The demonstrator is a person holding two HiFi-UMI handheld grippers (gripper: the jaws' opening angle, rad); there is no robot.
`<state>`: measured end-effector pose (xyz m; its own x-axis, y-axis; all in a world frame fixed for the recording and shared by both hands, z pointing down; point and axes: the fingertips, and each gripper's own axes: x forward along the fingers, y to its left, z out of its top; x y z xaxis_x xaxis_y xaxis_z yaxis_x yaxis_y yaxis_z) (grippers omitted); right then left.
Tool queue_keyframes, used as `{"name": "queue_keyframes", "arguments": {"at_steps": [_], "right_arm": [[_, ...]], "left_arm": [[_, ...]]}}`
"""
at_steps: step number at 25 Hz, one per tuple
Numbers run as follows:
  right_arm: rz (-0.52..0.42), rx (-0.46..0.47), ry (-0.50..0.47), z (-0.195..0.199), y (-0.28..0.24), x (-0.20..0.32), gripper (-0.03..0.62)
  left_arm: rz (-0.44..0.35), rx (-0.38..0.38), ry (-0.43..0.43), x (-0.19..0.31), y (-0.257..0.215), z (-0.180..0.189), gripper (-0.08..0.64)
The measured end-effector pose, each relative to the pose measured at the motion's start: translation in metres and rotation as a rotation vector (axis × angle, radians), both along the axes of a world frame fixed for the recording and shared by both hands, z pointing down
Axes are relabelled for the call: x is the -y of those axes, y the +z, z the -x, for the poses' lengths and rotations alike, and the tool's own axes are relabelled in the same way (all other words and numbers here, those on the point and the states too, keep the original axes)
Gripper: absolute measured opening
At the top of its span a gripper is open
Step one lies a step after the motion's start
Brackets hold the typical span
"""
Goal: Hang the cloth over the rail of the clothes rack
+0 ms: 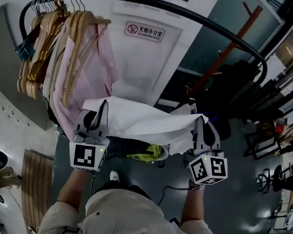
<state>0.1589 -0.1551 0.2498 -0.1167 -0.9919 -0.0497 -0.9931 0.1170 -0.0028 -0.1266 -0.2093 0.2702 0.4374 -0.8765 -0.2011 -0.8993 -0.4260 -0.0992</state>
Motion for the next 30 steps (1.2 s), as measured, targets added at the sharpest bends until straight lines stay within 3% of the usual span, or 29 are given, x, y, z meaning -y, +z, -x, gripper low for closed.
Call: {"name": "queue_keyframes", "arguments": {"at_steps": [4, 7, 12, 16, 24, 30], "right_arm": [[-0.071, -0.014, -0.001, 0.009, -0.032, 0.014, 0.023], [-0.148, -0.119, 0.007, 0.005, -0.064, 0.025, 0.023], [-0.223, -0.153, -0.014, -0.008, -0.12, 0.036, 0.023], [-0.316, -0.206, -0.014, -0.015, -0.177, 0.046, 0.023], [-0.476, -0.276, -0.032, -0.02, -0.294, 0.061, 0.023], [-0.566, -0.403, 0.005, -0.015, -0.37, 0.085, 0.023]], "left_arm": [[-0.106, -0.032, 0.047, 0.019, -0.05, -0.003, 0.014], [-0.183, -0.039, 0.043, 0.026, -0.088, -0.002, 0.014], [-0.321, 0.037, 0.01, 0.037, -0.145, -0.009, 0.014], [-0.366, 0.023, 0.032, 0.046, -0.187, -0.023, 0.014], [-0.55, 0.103, -0.058, 0.052, -0.289, -0.032, 0.014], [-0.655, 0.212, -0.164, 0.072, -0.37, -0.032, 0.014]]}}
